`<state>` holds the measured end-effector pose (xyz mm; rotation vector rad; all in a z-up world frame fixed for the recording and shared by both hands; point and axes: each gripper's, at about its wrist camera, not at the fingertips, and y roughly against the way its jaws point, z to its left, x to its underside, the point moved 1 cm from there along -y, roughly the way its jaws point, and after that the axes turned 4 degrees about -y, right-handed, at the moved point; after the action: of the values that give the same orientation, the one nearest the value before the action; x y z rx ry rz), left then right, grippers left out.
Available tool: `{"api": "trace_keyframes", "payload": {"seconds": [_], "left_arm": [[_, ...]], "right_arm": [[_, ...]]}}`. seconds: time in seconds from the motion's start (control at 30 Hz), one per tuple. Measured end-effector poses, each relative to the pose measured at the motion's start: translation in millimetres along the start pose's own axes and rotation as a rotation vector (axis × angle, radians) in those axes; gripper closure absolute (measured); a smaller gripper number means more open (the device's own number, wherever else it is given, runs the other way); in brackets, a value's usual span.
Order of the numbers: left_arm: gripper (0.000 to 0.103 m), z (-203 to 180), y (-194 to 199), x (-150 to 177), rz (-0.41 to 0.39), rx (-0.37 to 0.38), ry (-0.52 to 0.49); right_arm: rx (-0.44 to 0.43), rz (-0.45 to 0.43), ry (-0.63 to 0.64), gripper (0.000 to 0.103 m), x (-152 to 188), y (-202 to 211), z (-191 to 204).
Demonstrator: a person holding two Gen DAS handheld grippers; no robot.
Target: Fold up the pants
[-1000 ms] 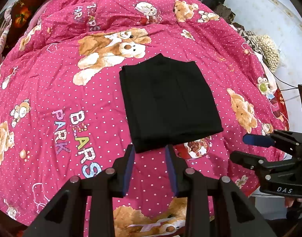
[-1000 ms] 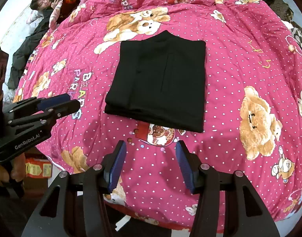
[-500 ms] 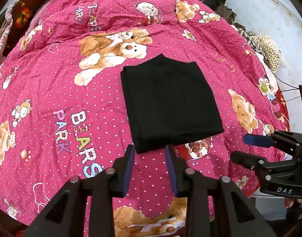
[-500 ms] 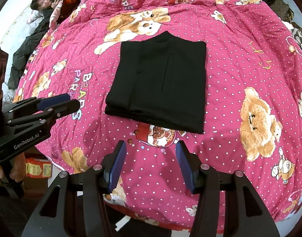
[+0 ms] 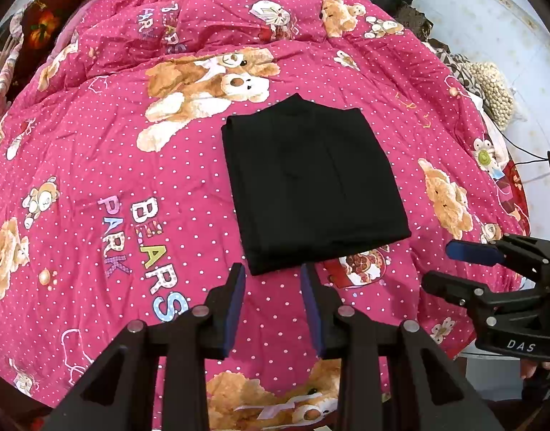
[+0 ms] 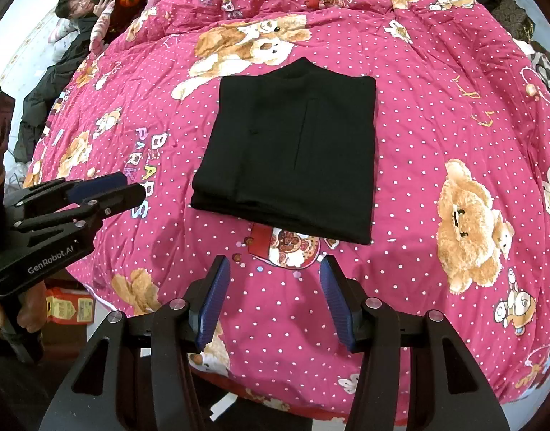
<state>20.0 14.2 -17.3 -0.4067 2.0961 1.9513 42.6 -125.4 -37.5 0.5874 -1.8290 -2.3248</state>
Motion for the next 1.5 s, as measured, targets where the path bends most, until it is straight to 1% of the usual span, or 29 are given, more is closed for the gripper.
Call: {"api": "trace_keyframes", "payload": {"seconds": [0.97, 1.07, 1.1, 1.13, 1.5], "left_arm": [[0.069, -3.1, 0.8, 3.6, 0.005, -0.008, -0.010], [0.069, -3.1, 0.9, 4.7, 0.005, -0.007, -0.011], [0.069, -3.1, 0.9, 4.7, 0.006, -0.008, -0.011], [0.069, -3.2, 1.1, 5.3, 0.006, -0.008, -0.011], [0.069, -3.4, 1.4, 5.4, 0.006, -0.009, -0.012]], "right_arm": [[0.003, 0.000, 0.001, 0.050, 1.9, 1.4, 1.8], [0.005, -0.002, 0.002, 0.048, 2.3, 1.7, 2.2], [0.004, -0.001, 0.002, 0.045, 2.7, 1.6, 2.2], [0.004, -0.003, 0.002, 0.044, 2.7, 1.9, 2.5], [0.005, -0.005, 0.006, 0.044, 4.7, 3.2, 2.9]]}}
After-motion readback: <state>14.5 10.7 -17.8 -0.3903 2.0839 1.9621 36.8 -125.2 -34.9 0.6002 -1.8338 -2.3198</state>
